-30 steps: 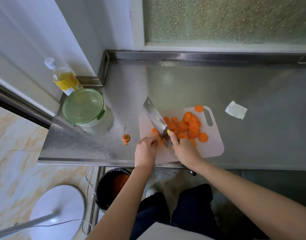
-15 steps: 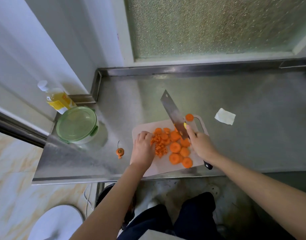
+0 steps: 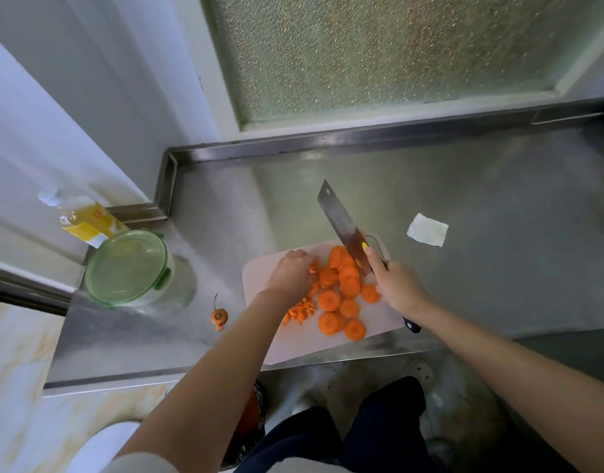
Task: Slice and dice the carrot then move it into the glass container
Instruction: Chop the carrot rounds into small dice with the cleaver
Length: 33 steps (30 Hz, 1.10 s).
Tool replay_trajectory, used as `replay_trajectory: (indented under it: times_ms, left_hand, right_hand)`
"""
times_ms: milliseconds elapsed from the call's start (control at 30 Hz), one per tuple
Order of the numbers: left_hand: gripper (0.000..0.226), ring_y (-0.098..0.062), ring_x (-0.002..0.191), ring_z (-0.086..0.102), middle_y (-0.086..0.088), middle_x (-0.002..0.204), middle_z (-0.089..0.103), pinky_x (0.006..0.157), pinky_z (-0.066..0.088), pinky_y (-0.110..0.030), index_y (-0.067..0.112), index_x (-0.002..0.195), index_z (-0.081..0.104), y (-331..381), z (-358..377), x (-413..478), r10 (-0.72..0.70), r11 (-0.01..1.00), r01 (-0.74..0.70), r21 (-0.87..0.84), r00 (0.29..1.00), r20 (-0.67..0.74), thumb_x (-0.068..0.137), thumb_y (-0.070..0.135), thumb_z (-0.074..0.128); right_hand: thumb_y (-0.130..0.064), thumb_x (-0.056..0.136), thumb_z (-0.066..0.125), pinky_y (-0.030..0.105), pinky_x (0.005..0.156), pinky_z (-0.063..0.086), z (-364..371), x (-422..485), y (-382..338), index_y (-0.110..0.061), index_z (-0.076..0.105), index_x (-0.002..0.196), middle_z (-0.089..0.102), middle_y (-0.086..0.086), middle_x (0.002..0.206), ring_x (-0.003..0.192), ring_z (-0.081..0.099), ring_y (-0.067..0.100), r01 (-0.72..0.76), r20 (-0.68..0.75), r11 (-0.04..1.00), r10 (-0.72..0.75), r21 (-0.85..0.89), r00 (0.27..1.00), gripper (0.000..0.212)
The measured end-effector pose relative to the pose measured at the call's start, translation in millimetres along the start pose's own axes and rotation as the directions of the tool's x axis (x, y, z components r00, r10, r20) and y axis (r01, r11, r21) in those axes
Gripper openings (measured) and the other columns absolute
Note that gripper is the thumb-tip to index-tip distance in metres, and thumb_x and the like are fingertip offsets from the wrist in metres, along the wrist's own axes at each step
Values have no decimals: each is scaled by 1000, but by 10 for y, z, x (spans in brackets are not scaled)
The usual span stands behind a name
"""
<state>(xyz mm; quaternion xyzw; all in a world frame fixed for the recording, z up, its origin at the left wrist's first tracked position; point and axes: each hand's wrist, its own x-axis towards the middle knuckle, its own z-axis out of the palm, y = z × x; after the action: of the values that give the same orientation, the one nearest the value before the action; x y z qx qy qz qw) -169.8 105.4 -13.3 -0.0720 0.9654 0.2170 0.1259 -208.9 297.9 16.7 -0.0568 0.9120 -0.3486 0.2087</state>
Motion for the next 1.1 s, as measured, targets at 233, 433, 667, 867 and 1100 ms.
replay_trajectory:
  times_ms: [233,433,667,867,1100]
  left_hand:
    - [30,-27,111,51,-12,118,53,91,37,-27,13,115,65,34,-28,106,-23,1000,23,-10,998,61,86,13,56]
    - [28,-28,110,51,-11,119,51,90,40,-30,13,117,61,55,-30,143,-26,998,22,53,996,82,92,14,48]
    - [28,-29,110,54,-13,119,57,91,41,-33,8,119,57,39,-34,150,-37,999,37,11,999,0,97,14,41]
    - [23,-31,100,57,-14,108,61,80,46,-38,5,114,57,179,36,94,66,997,-71,-18,976,-205,96,15,47]
    - [24,-29,105,53,-9,117,54,85,46,-43,10,112,57,91,105,32,271,960,-272,69,962,22,88,9,52]
  right_hand:
    - [-48,101,27,29,66,32,-8,57,28,-9,46,54,49,8,56,70,50,28,3,23,1000,-3,-13,1000,63]
    - [-48,100,28,29,66,33,12,73,66,-9,43,51,48,9,56,67,50,29,-3,15,1000,3,19,1000,65]
    - [-48,100,29,28,50,29,25,36,97,-11,34,48,40,6,49,49,41,18,7,24,999,-8,52,1000,64]
    - [-46,101,29,27,49,26,4,10,105,-14,32,46,36,2,47,47,38,15,17,30,998,-19,61,999,63]
    - [-49,99,29,29,50,28,-24,2,137,-12,33,47,40,4,47,48,42,18,20,14,997,-21,74,1000,64]
